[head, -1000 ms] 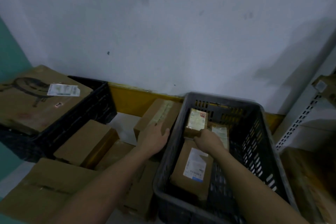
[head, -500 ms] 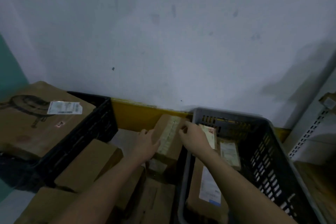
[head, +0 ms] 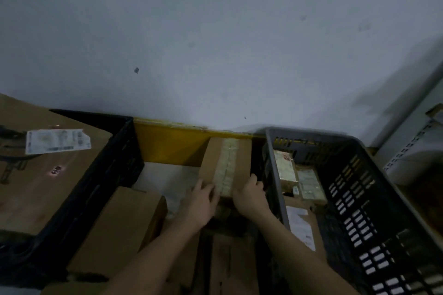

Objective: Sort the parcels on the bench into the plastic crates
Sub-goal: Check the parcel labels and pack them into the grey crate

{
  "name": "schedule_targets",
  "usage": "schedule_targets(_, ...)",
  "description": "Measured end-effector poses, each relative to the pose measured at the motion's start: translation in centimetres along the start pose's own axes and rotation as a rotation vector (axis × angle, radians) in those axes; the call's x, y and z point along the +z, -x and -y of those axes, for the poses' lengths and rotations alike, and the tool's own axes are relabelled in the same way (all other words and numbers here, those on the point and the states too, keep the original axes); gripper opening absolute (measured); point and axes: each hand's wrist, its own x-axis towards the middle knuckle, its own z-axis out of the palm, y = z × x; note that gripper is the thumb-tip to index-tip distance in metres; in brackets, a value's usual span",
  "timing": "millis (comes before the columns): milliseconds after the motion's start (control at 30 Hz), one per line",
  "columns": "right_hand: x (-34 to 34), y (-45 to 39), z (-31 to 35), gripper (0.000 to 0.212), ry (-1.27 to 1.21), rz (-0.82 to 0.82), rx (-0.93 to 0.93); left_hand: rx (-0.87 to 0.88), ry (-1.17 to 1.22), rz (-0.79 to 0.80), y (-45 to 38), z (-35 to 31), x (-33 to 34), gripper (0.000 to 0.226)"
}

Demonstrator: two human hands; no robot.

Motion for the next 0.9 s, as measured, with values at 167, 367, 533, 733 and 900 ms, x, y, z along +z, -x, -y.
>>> schedule_targets(167, 3.2, -2.0, -0.8, 0.082, -0.438, 0.088, 0.261, -0.188, 0.46, -0.034, -1.6, 1.3, -1.3, 0.048)
schedule_targets(367, 3.5, -1.5, -1.1, 0.057, -0.599, 0.021, 0.248, -0.378, 0.876, 0.153, -2.3, 2.1, -1.5, 0.074)
schedule_targets(533, -1.0, 0.4, 0.6, 0.053, -0.626, 0.003, 0.155, -0.256, 0.949, 0.036, -1.8, -0.8, -4.9, 0.027)
schedule_targets(733, -4.9, 2.6, 3.7, 0.066, -0.661, -0.134, -0.027, -0.095, 1.001, -0.139, -1.2, -4.7, -9.3, 0.042)
schedule_targets(900, -7.4, 2.8, 4.7, 0.047, -0.829, -0.148, -0.05, 0.017, 0.966, -0.237, 0.5, -6.8, -10.6, 0.055)
